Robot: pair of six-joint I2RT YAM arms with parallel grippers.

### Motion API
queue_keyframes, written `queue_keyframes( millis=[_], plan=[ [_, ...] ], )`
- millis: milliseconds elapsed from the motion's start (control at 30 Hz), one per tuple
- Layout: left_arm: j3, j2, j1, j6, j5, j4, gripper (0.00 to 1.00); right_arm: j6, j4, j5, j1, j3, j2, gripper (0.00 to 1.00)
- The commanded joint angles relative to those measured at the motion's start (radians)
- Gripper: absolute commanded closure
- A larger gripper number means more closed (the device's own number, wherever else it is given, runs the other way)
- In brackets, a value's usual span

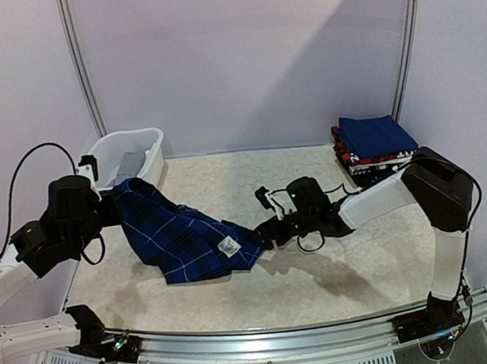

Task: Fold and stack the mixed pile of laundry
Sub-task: Pick up the rectangle-folded shirt, then place the rectangle-folded shirt at the center of the board.

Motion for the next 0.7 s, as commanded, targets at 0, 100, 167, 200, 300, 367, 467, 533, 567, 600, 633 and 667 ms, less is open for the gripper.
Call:
queue_keyframes(
  millis=[0,100,167,200,300,367,467,533,567,600,633,667],
  plan=[
    [-0.013,-0.018,0.000,0.001,-0.021,-0.024,1.00,-0.058,-0.067,0.087,0.020,0.040,0.057,0.18],
    [-0.013,-0.018,0.000,0.000,-0.022,-0.028,1.00,-0.080,-0.075,0.124,0.040,0.053,0.070,0.21],
    [-0.014,-0.019,0.000,-0.002,-0.023,-0.028,1.00,-0.093,-0.086,0.131,0.053,0.067,0.080,0.26],
    [-0.014,-0.020,0.000,-0.002,-0.024,-0.026,1.00,-0.101,-0.091,0.133,0.059,0.078,0.085,0.29],
    [-0.016,-0.019,0.000,-0.001,-0.027,-0.025,1.00,-0.106,-0.103,0.140,0.066,0.097,0.105,0.41],
    [-0.016,-0.020,0.000,-0.001,-0.027,-0.026,1.00,-0.106,-0.106,0.143,0.066,0.100,0.109,0.57],
    [-0.016,-0.021,0.001,0.001,-0.026,-0.029,1.00,-0.102,-0.107,0.155,0.067,0.097,0.100,0.82],
    [-0.016,-0.022,0.002,0.002,-0.025,-0.028,1.00,-0.099,-0.109,0.167,0.066,0.090,0.087,0.94],
    [-0.015,-0.023,0.002,0.002,-0.022,-0.028,1.00,-0.098,-0.109,0.175,0.067,0.084,0.079,0.98],
    [-0.013,-0.023,0.002,0.004,-0.018,-0.028,1.00,-0.095,-0.110,0.185,0.067,0.076,0.063,1.00],
    [-0.011,-0.023,0.002,0.005,-0.014,-0.029,1.00,-0.093,-0.114,0.197,0.067,0.069,0.052,1.00],
    [-0.009,-0.024,0.002,0.005,-0.008,-0.029,1.00,-0.092,-0.123,0.214,0.067,0.061,0.036,1.00]
  ],
)
